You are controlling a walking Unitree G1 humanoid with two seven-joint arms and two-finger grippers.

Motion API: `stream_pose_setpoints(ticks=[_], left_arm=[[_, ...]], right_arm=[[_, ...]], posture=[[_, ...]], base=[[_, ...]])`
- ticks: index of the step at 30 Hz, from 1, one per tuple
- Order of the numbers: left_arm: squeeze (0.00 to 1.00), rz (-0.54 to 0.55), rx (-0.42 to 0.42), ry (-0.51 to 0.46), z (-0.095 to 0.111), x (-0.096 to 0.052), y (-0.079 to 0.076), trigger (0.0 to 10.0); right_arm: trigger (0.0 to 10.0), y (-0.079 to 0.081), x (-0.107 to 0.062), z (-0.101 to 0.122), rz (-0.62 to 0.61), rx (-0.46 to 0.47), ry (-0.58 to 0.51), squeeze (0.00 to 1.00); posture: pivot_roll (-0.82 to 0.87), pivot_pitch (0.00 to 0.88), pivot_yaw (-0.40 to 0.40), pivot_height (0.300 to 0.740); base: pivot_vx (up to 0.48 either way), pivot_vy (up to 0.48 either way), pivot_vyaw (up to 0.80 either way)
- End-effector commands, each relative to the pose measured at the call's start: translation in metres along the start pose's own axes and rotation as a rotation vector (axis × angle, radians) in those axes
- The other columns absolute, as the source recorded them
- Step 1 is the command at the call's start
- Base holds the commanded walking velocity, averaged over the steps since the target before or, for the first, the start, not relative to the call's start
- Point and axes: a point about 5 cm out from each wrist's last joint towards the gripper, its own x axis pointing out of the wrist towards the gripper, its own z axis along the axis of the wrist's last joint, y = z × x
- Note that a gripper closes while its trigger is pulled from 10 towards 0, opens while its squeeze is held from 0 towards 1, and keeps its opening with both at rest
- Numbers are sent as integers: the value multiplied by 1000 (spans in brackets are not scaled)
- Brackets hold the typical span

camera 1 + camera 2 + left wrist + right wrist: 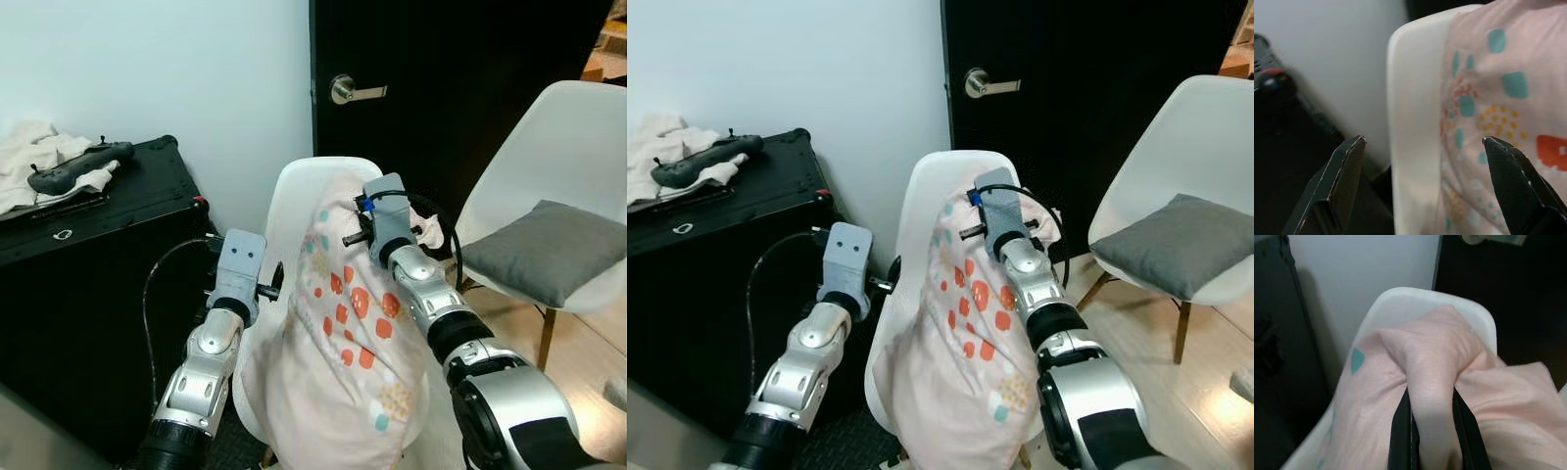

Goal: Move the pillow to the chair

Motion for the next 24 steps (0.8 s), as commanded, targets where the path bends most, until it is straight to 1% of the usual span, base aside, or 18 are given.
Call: stream_pose_setpoints(ticks=[1,3,6,7,8,9,10,11,14,16,18,19,22,23,24], left_arm=[[0,-10,-14,39,-7,-1,-1,10000],[0,-29,-14,66,-14,0,-2,10000],[0,-38,-16,79,-16,0,-3,10000],[0,-49,-82,103,-21,-1,-5,10000],[0,-49,-82,103,-21,-1,-5,10000],[0,-53,-143,117,-23,-2,-6,10000],[0,-54,-180,124,-24,-2,-6,10000],[0,-63,-195,124,-25,-2,-7,10000],[0,-97,-173,120,-26,-2,-9,10000],[0,-116,-127,122,-29,-3,-9,10000],[0,-116,-127,122,-29,-3,-9,10000],[0,-126,-29,141,-39,-6,-10,10000],[0,-126,-10,147,-43,-7,-9,10000],[0,-126,-5,161,-47,-9,-8,10000],[0,-131,18,170,-50,-10,-8,10000]], right_arm=[[10000,5,1,1,17,50,0,0],[10000,4,2,3,1,50,-3,0],[10000,3,2,3,-7,48,-2,0],[10000,1,2,4,-12,47,-3,0],[10000,1,2,4,-12,47,-3,0],[10000,0,2,5,-14,48,-5,0],[10000,-1,2,6,-15,53,-7,0],[10000,-2,2,6,-16,61,-10,0],[10000,-4,2,7,-16,83,-12,0],[10000,-3,2,6,-15,91,-10,0],[10000,-3,2,6,-15,91,-10,0],[10000,-2,1,4,-12,104,-6,0],[10000,-2,1,4,-11,108,-6,0],[10000,-2,1,4,-12,115,-6,0],[10000,-3,1,3,-14,120,-6,0]], posture=[[-144,92,60,725],[-145,95,60,710],[-145,95,60,705],[-150,98,61,700],[-150,98,61,700],[-150,98,60,695],[-151,99,60,690],[-152,100,60,685],[-154,99,61,670],[-153,99,60,660],[-153,99,60,660],[-153,101,64,650],[-153,102,65,645],[-154,102,66,640],[-155,102,68,635]], base=[[0,0,0],[0,0,0],[0,0,0],[0,0,0],[0,0,0],[0,0,0],[0,0,0],[0,0,0],[0,0,0],[0,0,0],[0,0,0],[0,0,0],[0,0,0],[0,0,0],[0,0,0]])
